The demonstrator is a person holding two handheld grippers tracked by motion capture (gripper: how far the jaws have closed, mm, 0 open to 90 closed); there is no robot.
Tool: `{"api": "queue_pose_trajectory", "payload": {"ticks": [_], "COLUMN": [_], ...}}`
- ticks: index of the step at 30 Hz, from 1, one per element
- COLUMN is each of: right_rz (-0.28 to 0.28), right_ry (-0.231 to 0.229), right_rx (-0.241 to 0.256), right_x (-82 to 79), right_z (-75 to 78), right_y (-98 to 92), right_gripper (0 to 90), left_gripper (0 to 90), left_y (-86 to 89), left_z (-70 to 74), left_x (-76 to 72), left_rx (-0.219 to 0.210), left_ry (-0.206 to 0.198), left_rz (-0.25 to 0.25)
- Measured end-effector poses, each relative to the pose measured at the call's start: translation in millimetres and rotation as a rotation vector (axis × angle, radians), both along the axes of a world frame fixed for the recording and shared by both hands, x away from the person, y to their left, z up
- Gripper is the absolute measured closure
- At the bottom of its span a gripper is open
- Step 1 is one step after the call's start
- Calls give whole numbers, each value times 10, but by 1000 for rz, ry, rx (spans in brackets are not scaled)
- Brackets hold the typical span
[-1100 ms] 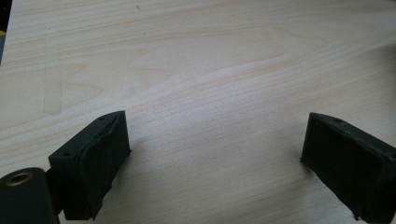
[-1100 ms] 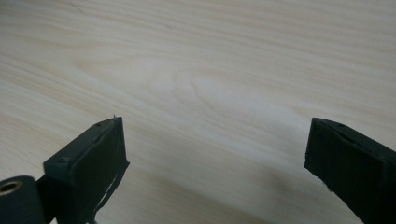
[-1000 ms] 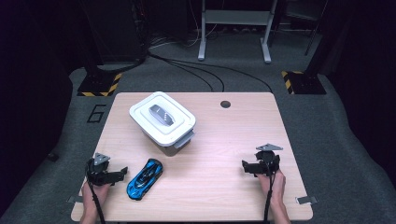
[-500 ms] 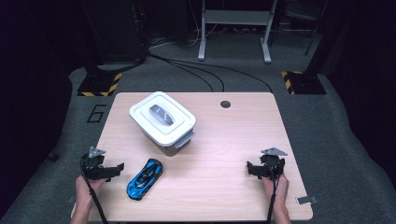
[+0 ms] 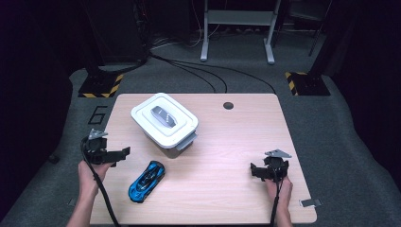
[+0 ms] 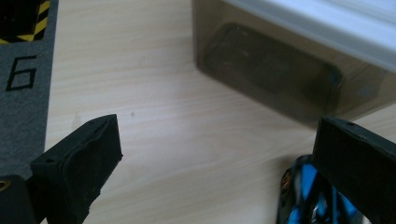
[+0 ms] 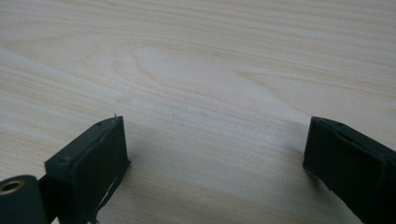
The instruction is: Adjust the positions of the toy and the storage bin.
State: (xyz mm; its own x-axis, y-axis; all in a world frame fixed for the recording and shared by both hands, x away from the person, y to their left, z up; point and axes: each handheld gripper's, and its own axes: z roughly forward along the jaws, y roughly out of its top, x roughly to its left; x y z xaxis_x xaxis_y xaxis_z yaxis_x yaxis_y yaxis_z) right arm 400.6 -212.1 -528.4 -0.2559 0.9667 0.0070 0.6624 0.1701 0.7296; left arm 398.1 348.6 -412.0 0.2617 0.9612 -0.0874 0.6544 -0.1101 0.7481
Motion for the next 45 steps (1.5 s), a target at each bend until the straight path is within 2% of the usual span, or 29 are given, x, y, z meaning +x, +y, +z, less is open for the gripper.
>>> {"api": "queue_pose_trajectory", "payload": {"ticks": [5, 9, 12, 17, 22, 29, 37, 39, 42, 45], "right_rz": [1, 1, 3, 11, 12, 13, 12, 11, 9, 12], "right_ry": [0, 0, -3, -3, -5, -5, -5, -3, -2, -5], "right_rx": [1, 1, 2, -3, -4, -4, -4, -3, -3, -4], "right_x": [0, 0, 1, 3, 3, 3, 4, 3, 2, 4], "right_z": [2, 2, 1, 2, 1, 1, 1, 2, 2, 1], "right_y": [1, 2, 2, -3, -4, -4, -4, -3, -2, -4], "right_gripper": [58, 60, 64, 67, 68, 68, 68, 68, 68, 68], "left_gripper": [0, 0, 0, 0, 0, 1, 26, 50, 76, 92], "left_y": [-223, -402, -532, -744, -943, -1167, -1296, -1319, -1340, -1373], "left_z": [179, 309, 376, 445, 453, 462, 421, 393, 353, 340], "left_x": [150, 286, 387, 542, 708, 899, 1106, 1144, 1187, 1199], "left_rx": [33, 36, 38, 64, 75, 61, 55, 39, 33, 56], "left_ry": [-10, -31, -43, -36, -23, -16, 45, 54, 67, 69], "left_rz": [-23, -30, -29, -39, -47, -35, -2, 9, -5, -5]}}
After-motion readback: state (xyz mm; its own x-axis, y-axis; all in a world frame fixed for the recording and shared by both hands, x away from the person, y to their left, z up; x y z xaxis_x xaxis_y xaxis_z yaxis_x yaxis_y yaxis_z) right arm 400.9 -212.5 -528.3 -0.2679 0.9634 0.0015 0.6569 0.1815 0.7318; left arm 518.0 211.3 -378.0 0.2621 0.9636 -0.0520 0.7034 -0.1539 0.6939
